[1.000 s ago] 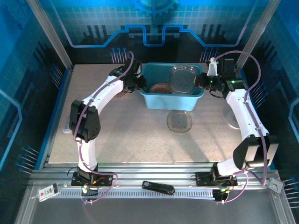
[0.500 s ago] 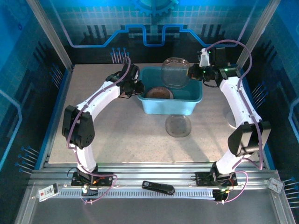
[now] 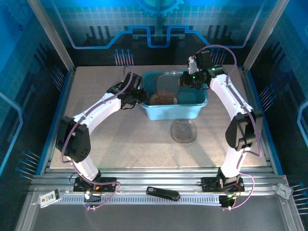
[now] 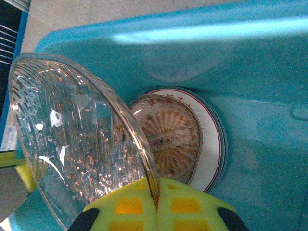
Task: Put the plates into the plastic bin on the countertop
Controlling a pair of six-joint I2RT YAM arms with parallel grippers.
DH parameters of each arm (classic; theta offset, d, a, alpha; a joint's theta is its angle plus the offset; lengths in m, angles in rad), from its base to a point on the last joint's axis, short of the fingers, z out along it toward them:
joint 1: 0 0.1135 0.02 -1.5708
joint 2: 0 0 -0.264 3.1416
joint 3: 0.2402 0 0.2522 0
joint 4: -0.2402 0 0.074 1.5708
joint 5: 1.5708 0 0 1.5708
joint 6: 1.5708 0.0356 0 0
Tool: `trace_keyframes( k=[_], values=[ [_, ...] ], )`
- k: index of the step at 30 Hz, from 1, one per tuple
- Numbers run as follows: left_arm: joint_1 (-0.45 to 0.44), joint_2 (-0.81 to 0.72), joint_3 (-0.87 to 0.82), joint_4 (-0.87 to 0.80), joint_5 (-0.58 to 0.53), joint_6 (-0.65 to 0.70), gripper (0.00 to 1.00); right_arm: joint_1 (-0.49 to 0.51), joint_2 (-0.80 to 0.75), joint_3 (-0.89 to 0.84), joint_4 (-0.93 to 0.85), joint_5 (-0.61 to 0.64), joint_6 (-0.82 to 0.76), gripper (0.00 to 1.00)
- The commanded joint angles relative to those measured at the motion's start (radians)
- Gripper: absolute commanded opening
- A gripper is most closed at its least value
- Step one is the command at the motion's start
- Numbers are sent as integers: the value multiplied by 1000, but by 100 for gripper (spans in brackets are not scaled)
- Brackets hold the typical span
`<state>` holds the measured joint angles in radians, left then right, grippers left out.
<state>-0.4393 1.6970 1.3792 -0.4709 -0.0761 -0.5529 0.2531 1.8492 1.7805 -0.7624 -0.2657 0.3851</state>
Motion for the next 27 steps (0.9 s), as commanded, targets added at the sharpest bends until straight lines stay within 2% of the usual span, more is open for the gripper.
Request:
trace_keyframes(
  k=[1,6,9,11,16,27],
  values=[
    [-28,-34,-51,36,-3,-20,13,11,15,35,-21,5,-1,1],
    [-49,-59,-81,87,-49,10,11,11,28,39,-60,39,-30,1],
    [-64,-78,-106,113,-74,26,10,10,11,43,-92,134,-56,0],
    [-74,-97,-130,133,-94,31,9,-6,-40,10,-50,169,-58,0],
    [-94,-140,-189,204,-142,31,8,-39,-107,-14,-24,119,-58,0],
    [-171,-193,-277,317,-285,55,8,35,-170,-176,10,111,-32,0]
  ],
)
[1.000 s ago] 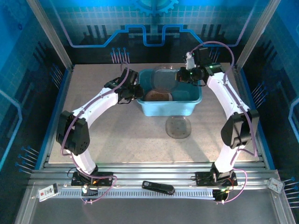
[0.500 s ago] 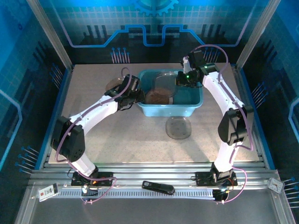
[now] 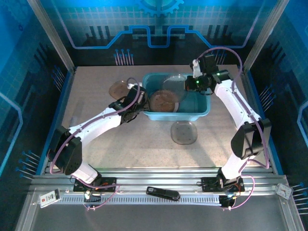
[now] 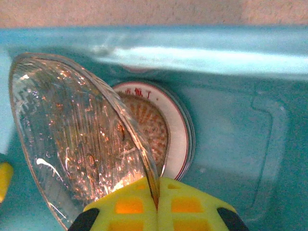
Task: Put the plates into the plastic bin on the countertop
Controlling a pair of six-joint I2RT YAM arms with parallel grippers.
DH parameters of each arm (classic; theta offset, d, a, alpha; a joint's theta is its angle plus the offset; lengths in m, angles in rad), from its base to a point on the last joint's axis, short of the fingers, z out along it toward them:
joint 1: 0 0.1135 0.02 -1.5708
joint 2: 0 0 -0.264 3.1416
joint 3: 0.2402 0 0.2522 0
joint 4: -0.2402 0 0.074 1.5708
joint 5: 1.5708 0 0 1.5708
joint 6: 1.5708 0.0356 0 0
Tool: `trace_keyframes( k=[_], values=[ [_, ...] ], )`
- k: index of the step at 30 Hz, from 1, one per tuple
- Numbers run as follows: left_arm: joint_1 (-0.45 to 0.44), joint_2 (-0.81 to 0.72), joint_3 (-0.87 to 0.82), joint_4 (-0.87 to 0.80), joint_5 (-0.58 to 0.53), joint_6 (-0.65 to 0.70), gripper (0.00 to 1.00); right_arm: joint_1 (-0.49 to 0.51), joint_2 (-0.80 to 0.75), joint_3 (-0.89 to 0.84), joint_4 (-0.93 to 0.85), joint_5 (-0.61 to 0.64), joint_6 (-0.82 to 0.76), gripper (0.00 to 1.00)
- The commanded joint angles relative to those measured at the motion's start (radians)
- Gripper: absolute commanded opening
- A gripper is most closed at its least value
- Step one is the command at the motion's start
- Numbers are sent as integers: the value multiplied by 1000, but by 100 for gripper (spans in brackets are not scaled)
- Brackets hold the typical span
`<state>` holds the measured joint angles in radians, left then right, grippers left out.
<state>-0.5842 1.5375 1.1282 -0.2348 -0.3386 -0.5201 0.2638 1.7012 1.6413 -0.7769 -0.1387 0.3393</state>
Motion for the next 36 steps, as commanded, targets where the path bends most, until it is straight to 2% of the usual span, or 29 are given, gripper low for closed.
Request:
trace_keyframes(
  k=[1,6,14,26,31,36],
  values=[
    [-27,-35,-31,87,-28,22,8,31,-20,-47,30,-17,21,0],
    [-27,-33,-31,84,-28,25,8,66,11,-74,50,-39,44,0],
    [-29,-34,-36,78,-34,25,9,69,89,-87,94,-32,121,0],
    [-29,-7,13,26,-36,21,10,86,277,5,74,-75,180,1],
    [-29,3,29,8,-40,19,10,89,326,20,80,-88,189,4],
    [-29,16,49,-10,-42,16,10,91,348,30,84,-61,190,11]
  ],
)
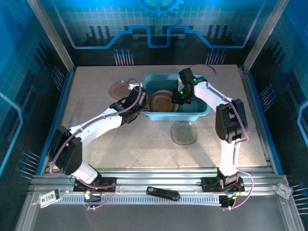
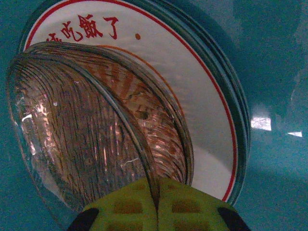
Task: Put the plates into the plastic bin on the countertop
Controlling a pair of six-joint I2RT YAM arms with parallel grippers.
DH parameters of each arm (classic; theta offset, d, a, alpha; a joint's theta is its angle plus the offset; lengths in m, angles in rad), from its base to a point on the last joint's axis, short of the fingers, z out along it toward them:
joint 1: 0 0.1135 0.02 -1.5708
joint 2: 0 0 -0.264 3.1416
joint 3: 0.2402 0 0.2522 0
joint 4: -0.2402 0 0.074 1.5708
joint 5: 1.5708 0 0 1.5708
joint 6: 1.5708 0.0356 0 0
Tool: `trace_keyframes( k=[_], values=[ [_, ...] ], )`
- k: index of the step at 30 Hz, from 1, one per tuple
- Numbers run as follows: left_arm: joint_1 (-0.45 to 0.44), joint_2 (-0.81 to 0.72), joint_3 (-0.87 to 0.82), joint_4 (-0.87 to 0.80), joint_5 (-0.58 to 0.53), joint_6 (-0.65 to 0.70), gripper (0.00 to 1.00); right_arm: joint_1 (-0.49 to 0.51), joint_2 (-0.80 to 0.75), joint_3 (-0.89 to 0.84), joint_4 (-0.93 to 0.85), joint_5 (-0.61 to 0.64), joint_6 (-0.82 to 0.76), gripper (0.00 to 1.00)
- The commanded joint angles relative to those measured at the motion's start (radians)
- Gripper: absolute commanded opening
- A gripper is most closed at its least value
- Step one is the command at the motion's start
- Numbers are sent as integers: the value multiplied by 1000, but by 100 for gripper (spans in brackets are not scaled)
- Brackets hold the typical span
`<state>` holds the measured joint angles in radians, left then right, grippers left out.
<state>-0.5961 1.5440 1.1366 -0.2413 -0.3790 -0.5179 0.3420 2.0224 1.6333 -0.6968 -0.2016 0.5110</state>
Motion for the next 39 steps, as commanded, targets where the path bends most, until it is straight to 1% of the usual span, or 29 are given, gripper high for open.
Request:
trace_keyframes(
  k=[1,3,5,6,8,18,21,23,24,25,28,32,35,39],
  values=[
    [-17,12,44,-7,-1,14,10,14,33,42,3,5,18,13],
    [-16,14,46,-9,-3,13,10,13,48,54,-8,9,16,16],
    [-17,15,48,-10,-6,12,10,13,59,59,-9,13,17,22],
    [-17,15,49,-12,-8,11,10,14,63,60,-8,13,17,25],
    [-17,16,51,-16,-12,10,10,13,68,64,-6,14,21,36],
    [-17,36,86,-51,-18,2,10,18,46,114,-17,48,14,72],
    [-16,53,115,-85,-21,-5,11,20,28,141,-32,70,2,79],
    [-16,67,136,-111,-24,-11,11,19,18,160,-44,87,-10,81],
    [-15,75,150,-127,-24,-12,11,19,12,171,-53,97,-17,86],
    [-15,84,166,-144,-29,-17,11,21,7,182,-59,111,-29,89],
    [-10,109,206,-179,-32,-20,13,20,-2,223,-86,148,-66,90],
    [10,149,276,-240,-9,-27,15,19,-36,292,-134,204,-121,90],
    [25,172,313,-273,15,-29,17,15,-105,309,-144,225,-154,90],
    [45,204,350,-300,61,-29,19,-11,-200,310,-200,209,-186,88]
  ],
)
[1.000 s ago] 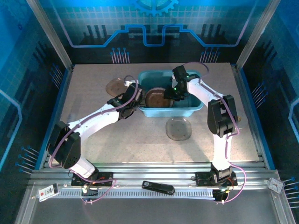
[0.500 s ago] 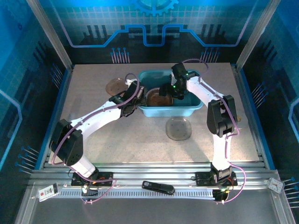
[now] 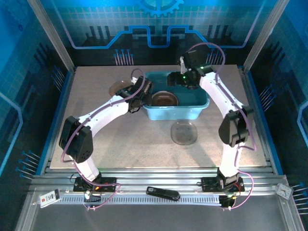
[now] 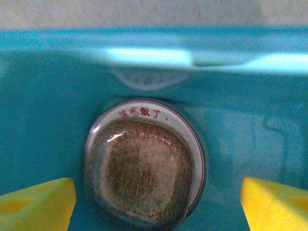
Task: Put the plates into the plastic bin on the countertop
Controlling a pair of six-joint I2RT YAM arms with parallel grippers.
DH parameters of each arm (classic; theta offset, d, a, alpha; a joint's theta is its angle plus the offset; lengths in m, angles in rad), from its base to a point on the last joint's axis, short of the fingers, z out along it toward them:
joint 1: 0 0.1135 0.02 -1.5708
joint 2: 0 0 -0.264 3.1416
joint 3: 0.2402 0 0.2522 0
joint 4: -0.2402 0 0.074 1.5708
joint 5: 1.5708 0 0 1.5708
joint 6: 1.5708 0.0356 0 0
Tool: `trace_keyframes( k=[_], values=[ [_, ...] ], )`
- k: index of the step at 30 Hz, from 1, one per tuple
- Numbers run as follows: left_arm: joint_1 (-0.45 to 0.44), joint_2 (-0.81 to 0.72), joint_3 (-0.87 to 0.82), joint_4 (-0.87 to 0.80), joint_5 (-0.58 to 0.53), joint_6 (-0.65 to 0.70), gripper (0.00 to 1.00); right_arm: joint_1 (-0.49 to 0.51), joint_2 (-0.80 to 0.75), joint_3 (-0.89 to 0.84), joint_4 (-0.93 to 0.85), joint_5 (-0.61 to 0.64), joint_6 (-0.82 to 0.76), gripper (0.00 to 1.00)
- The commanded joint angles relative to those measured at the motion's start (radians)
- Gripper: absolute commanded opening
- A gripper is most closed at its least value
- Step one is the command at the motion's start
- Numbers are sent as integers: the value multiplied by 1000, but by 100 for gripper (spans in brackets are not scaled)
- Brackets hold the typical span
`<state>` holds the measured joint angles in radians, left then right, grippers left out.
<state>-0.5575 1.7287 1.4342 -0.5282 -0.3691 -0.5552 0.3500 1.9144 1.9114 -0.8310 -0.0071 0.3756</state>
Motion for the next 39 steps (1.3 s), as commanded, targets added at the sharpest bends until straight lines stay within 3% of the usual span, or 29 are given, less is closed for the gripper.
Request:
trace_keyframes(
  k=[1,5,13,19,27,34,39],
  values=[
    [11,28,63,-24,62,8,19,-25,-119,22,-87,7,-62,87],
    [14,40,78,-29,84,14,21,-39,-248,-98,-159,4,-84,82],
    [35,49,86,-36,134,17,27,-72,-582,-583,-157,-17,-5,64],
    [41,43,92,-38,155,31,34,-54,-713,-868,-117,-31,71,54],
    [42,25,92,-39,161,38,50,-56,-668,-1056,37,-18,111,49],
    [42,-41,35,-12,151,39,68,-69,-525,-1083,191,-65,103,43],
    [47,-94,-2,6,134,44,72,-72,-435,-1061,212,-60,76,41]
  ],
)
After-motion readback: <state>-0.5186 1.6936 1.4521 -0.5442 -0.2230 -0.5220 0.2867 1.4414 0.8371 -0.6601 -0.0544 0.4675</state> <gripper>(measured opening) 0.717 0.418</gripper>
